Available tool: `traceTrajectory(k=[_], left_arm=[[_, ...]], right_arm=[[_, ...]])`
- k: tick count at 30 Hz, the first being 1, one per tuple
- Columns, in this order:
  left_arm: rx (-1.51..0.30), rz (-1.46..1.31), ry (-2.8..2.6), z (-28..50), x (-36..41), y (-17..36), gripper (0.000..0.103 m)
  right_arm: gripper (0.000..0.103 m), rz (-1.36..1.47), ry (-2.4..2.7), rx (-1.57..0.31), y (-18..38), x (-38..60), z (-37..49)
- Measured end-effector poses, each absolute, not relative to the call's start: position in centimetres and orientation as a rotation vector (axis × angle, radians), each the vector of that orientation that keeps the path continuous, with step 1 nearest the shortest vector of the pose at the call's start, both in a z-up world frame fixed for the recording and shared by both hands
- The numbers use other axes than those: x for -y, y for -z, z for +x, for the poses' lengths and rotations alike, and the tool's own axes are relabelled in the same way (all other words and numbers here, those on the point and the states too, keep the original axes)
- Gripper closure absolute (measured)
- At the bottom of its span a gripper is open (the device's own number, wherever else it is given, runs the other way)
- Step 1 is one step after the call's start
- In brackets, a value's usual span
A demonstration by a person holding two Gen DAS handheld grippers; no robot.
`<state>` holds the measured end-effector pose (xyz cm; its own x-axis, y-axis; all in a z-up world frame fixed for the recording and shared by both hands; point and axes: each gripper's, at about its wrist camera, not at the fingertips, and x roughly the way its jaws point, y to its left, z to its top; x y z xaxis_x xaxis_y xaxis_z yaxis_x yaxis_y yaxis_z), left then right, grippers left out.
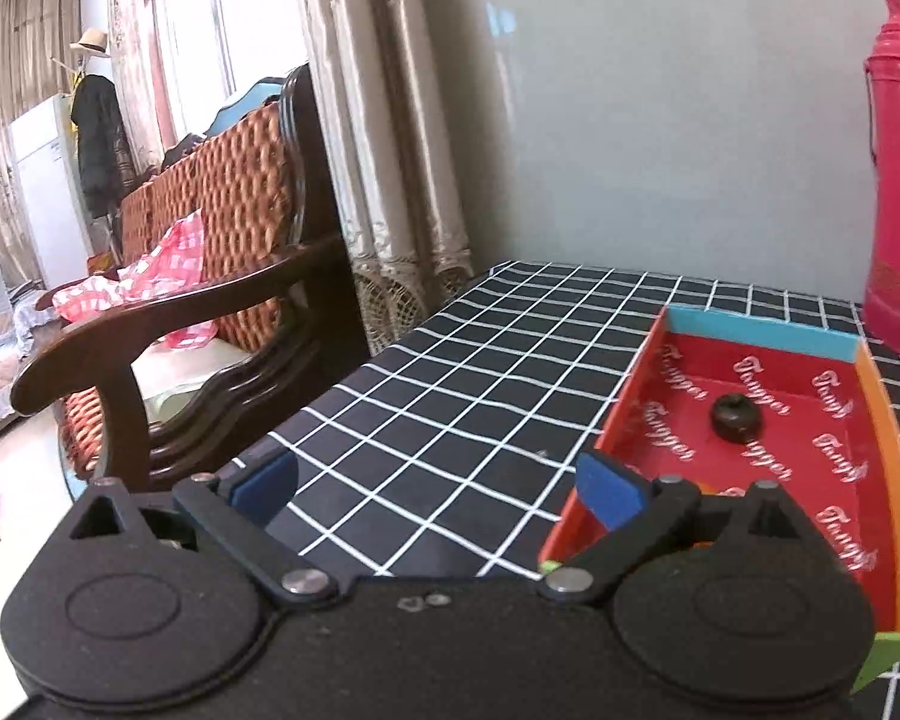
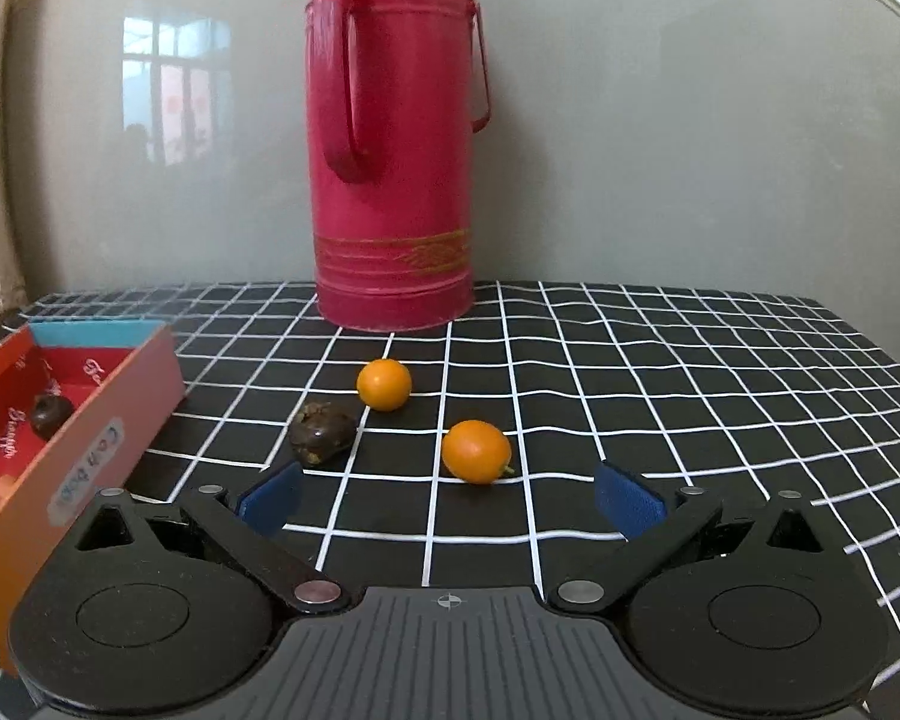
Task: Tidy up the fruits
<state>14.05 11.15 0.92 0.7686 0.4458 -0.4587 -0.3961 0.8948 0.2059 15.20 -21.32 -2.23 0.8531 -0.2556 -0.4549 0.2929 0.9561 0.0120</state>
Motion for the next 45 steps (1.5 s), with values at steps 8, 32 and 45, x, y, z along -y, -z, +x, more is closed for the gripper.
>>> traceTrajectory(k=[8,32,45], left_arm=[[-0.559,0.086,-0.461,14.4,-12.1,-0.3,0.010],[-0.619,-0.019,-0.551,14.6,-15.0,0.0,0.010],[-0.625,-0.014,-0.514,14.9,-14.0,-0.1,0.009]], right_arm=[[0.027,0.151,0.321,-0.544,3.4,24.0,19.3],[0.080,0.069,-0.035,-0.376,0.7,15.8,18.0],[0.028,0.141,0.000,-0.428,1.7,18.6,16.0]])
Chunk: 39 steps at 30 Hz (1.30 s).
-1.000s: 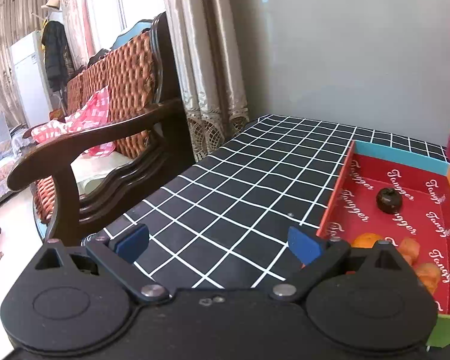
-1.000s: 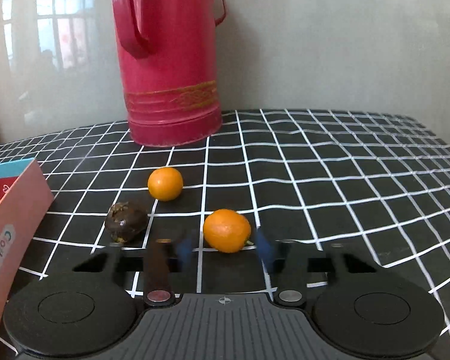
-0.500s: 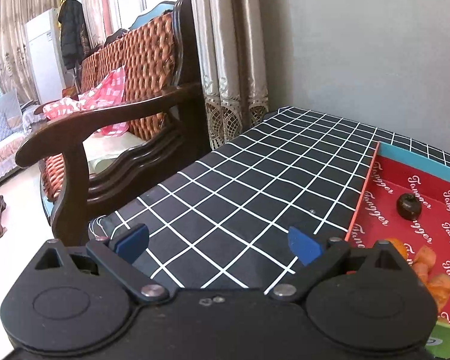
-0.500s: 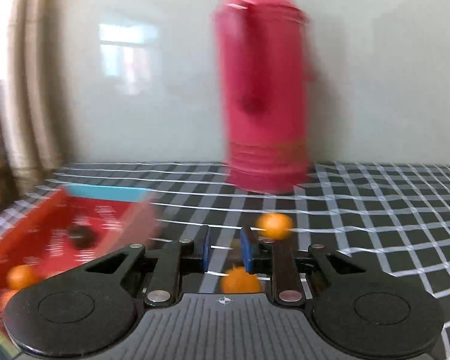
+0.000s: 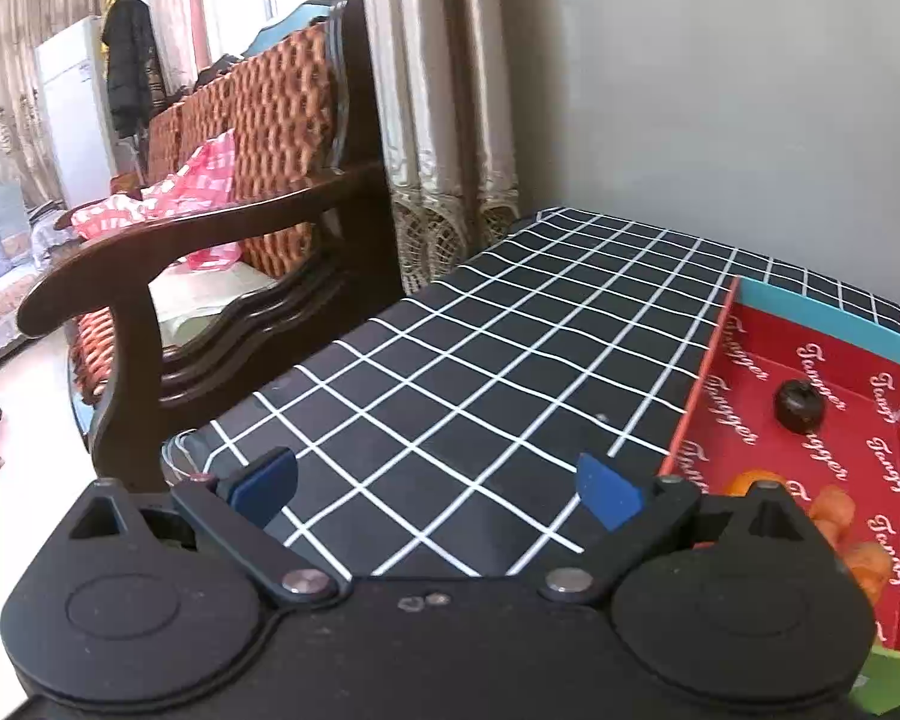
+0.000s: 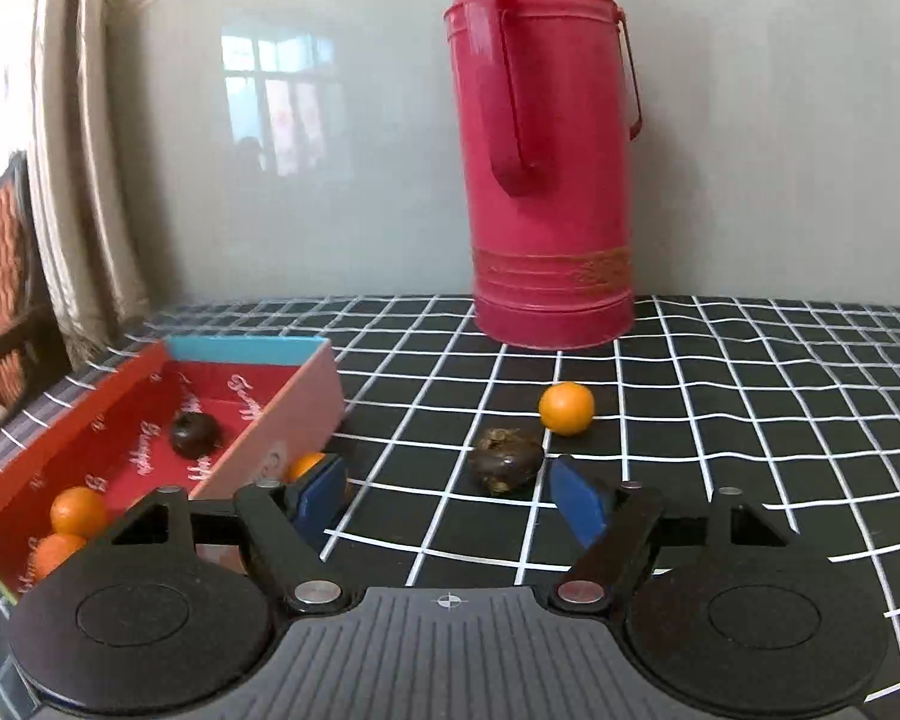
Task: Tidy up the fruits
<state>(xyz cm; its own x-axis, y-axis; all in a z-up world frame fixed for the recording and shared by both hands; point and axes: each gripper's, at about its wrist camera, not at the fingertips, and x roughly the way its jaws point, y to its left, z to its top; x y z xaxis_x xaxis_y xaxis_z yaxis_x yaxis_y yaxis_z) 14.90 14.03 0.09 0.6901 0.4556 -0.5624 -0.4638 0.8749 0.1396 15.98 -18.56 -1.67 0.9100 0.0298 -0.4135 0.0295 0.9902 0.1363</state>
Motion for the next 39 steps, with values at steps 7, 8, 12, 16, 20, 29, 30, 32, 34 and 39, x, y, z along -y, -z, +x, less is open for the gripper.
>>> traceTrajectory(k=[7,8,12,16,20,29,30,32,34,39], left_arm=[[-0.628,0.019,-0.516,14.9,-13.6,0.3,0.009],[-0.630,0.019,-0.521,15.0,-13.8,0.3,0.008],[-0.644,0.001,-0.535,15.2,-14.7,0.5,0.008],[-0.652,-0.001,-0.538,15.4,-15.1,0.6,0.008],[-0.648,0.004,-0.542,15.4,-15.1,0.6,0.008],[-0.641,0.009,-0.540,15.3,-14.7,0.5,0.008],[-0.637,0.009,-0.540,15.2,-14.7,0.5,0.008],[-0.633,0.011,-0.539,15.2,-14.6,0.4,0.008],[-0.634,0.015,-0.537,15.2,-14.5,0.4,0.008],[-0.638,0.020,-0.542,15.2,-14.5,0.5,0.008]], right_arm=[[0.045,0.177,-0.097,-0.492,2.1,16.4,19.4],[0.057,0.178,-0.108,-0.510,2.3,16.0,20.0],[0.060,0.164,-0.110,-0.545,3.1,15.1,22.0],[0.062,0.197,-0.110,-0.548,3.2,14.9,23.0],[0.071,0.287,-0.135,-0.576,3.7,15.6,23.8],[0.075,0.176,-0.094,-0.480,2.5,14.2,21.3],[0.075,0.166,-0.092,-0.458,2.1,14.2,20.9],[0.075,0.176,-0.113,-0.406,1.0,14.3,19.9],[0.074,0.209,-0.185,-0.373,0.2,14.1,19.3],[0.074,0.160,-0.302,-0.408,0.3,11.3,19.3]])
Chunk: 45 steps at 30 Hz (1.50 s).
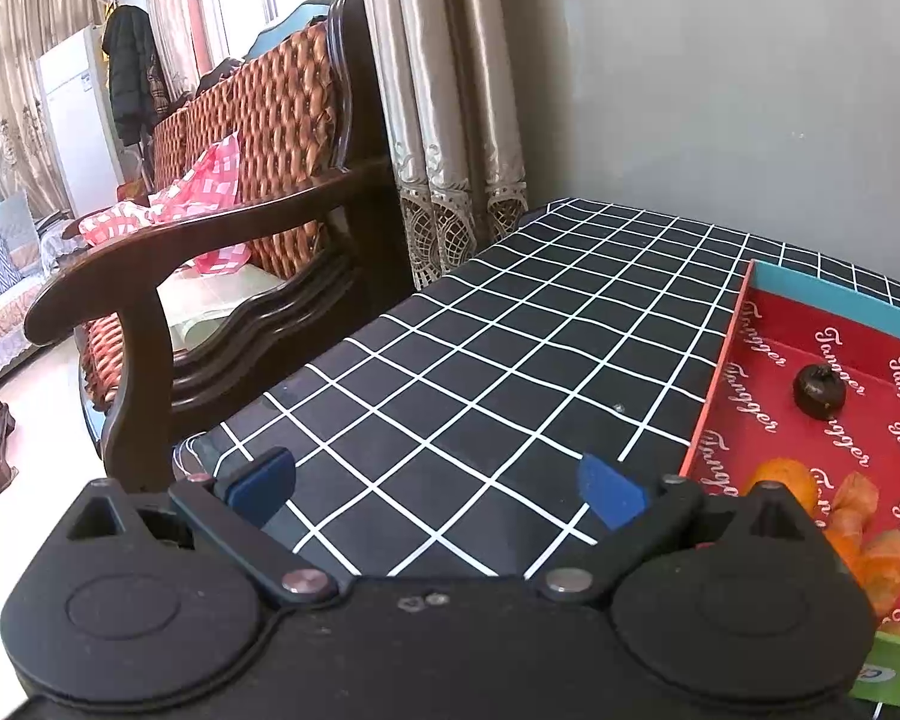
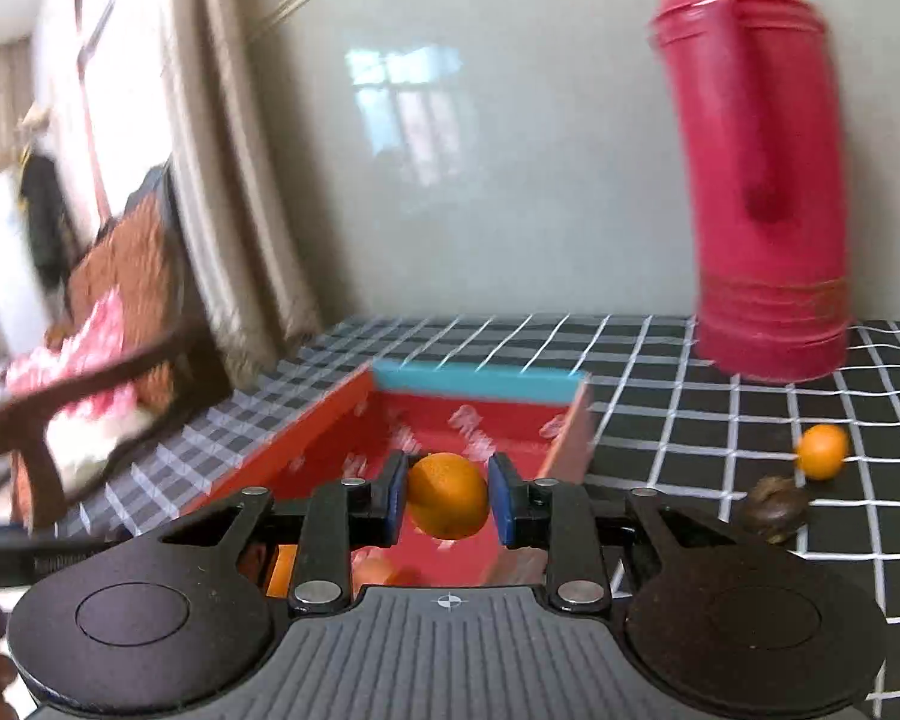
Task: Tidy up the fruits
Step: 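Lower the tangerine into the box and open the right gripper, then grasp the second dark date with the left gripper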
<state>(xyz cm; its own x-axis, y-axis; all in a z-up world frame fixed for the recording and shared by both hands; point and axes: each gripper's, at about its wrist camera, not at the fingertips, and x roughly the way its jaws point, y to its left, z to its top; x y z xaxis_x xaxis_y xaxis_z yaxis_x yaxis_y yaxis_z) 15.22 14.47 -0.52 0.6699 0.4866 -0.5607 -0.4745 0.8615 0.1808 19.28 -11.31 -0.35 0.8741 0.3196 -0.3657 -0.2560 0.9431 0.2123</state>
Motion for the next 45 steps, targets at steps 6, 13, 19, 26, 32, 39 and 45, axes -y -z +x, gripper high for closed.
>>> traceTrajectory(k=[6,13,19,26,32,39,45], left_arm=[[-0.630,0.028,-0.531,15.2,-14.1,0.5,0.008],[-0.564,0.087,-0.498,14.7,-11.4,0.1,0.007],[-0.500,0.122,-0.423,14.5,-7.8,-0.3,0.007],[-0.418,0.172,-0.310,14.2,-2.7,-0.4,0.007],[-0.331,0.238,-0.131,13.6,3.0,-0.2,0.007],[-0.344,0.320,0.052,14.1,8.5,1.7,0.009],[-0.361,0.375,0.129,16.0,11.4,3.3,0.013]], right_arm=[[0.049,0.106,-0.306,-0.419,0.9,10.2,18.6],[0.008,0.155,-0.136,-0.346,-0.3,13.1,15.7],[0.000,0.114,0.147,-0.368,-0.2,16.8,14.3],[0.000,0.114,0.384,-0.421,0.8,20.8,13.0],[0.000,0.111,0.516,-0.422,1.4,23.5,11.6],[0.000,0.091,0.655,-0.396,1.8,25.4,10.3],[0.000,0.081,0.714,-0.337,1.3,26.1,9.1]])
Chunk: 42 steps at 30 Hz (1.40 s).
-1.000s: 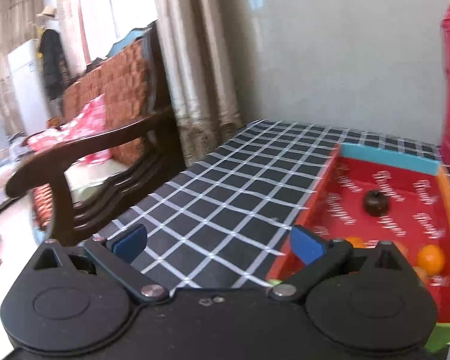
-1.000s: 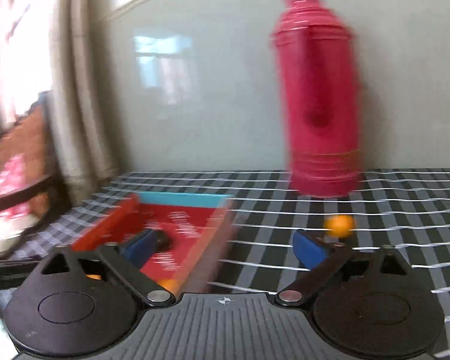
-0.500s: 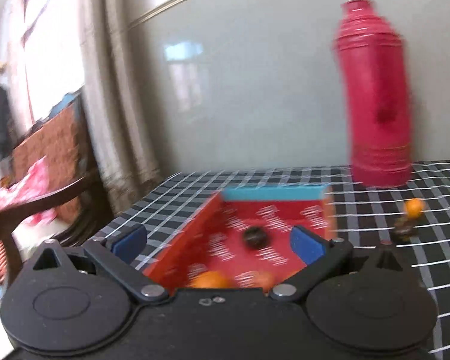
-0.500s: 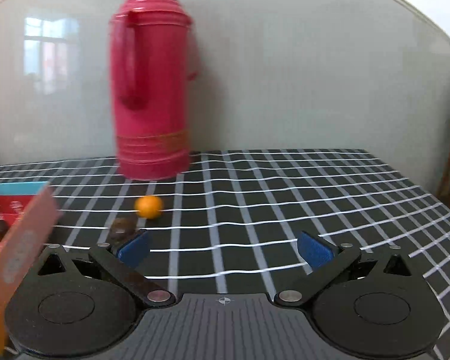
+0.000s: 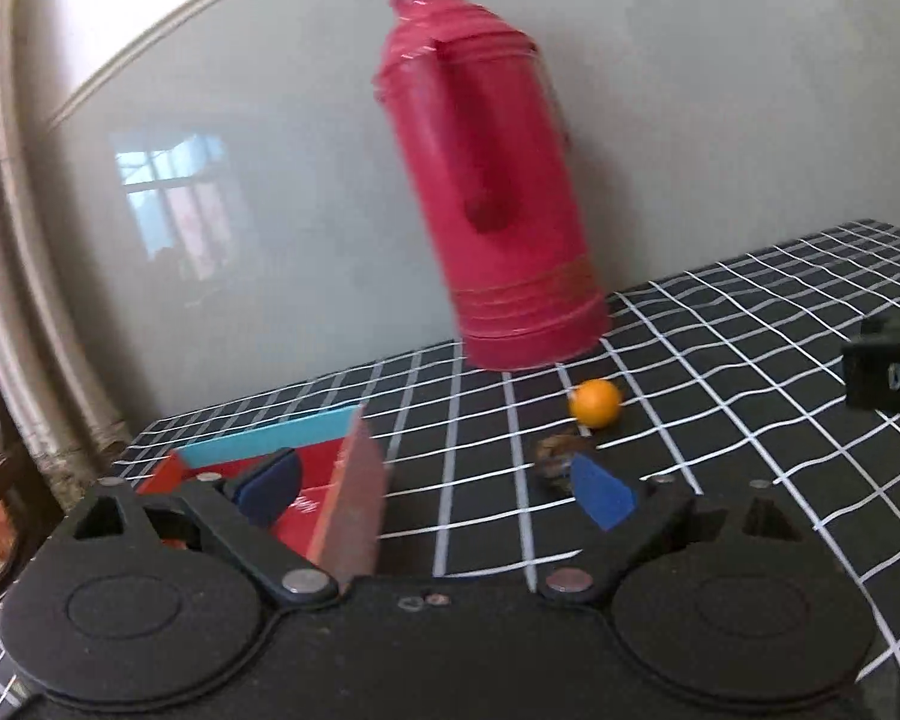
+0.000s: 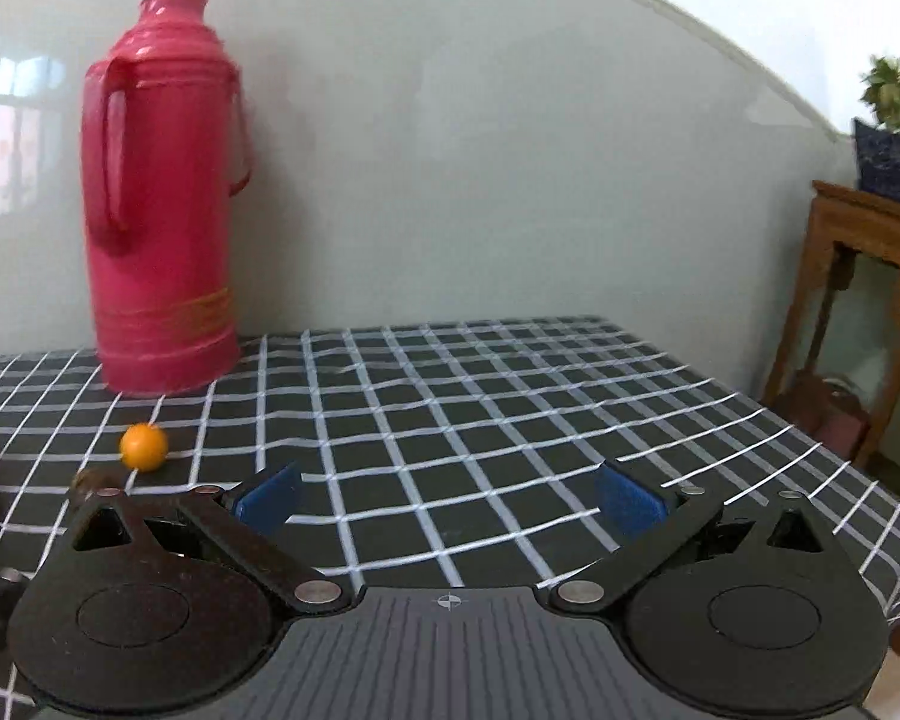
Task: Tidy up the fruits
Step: 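Grasp the second dark date with the left gripper, then carry the date into the box and open the left gripper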
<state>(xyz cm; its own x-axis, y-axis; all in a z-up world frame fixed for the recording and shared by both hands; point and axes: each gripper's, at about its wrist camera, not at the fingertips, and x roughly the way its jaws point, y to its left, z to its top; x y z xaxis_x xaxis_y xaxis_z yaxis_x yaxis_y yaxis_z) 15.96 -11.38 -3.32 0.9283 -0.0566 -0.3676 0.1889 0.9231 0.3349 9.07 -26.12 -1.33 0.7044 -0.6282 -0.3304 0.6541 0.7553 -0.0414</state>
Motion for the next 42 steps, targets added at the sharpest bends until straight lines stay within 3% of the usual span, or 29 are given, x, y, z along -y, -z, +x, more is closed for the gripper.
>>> traceTrajectory(k=[6,10,15,30,32,34,42], left_arm=[[-0.398,0.376,0.175,17.9,13.1,4.4,0.014],[-0.440,0.362,0.203,19.3,13.8,5.0,0.026],[-0.480,0.328,0.222,21.2,14.3,5.5,0.028],[-0.624,0.246,0.290,24.4,14.3,7.0,0.058],[-0.622,0.253,0.298,24.4,14.5,7.0,0.069],[-0.617,0.263,0.306,24.1,14.8,7.1,0.073],[-0.608,0.260,0.313,23.9,14.9,7.0,0.074]], right_arm=[[0.000,0.071,0.787,-0.320,0.9,26.8,9.1],[0.000,0.079,0.775,-0.317,0.6,27.1,9.1],[0.000,0.090,0.768,-0.320,0.5,27.3,9.3],[0.000,0.096,0.745,-0.322,0.6,27.3,9.9],[0.000,0.096,0.744,-0.325,0.6,27.4,9.9],[0.000,0.101,0.742,-0.325,0.7,27.4,9.9],[0.000,0.108,0.730,-0.329,0.7,27.5,9.8]])
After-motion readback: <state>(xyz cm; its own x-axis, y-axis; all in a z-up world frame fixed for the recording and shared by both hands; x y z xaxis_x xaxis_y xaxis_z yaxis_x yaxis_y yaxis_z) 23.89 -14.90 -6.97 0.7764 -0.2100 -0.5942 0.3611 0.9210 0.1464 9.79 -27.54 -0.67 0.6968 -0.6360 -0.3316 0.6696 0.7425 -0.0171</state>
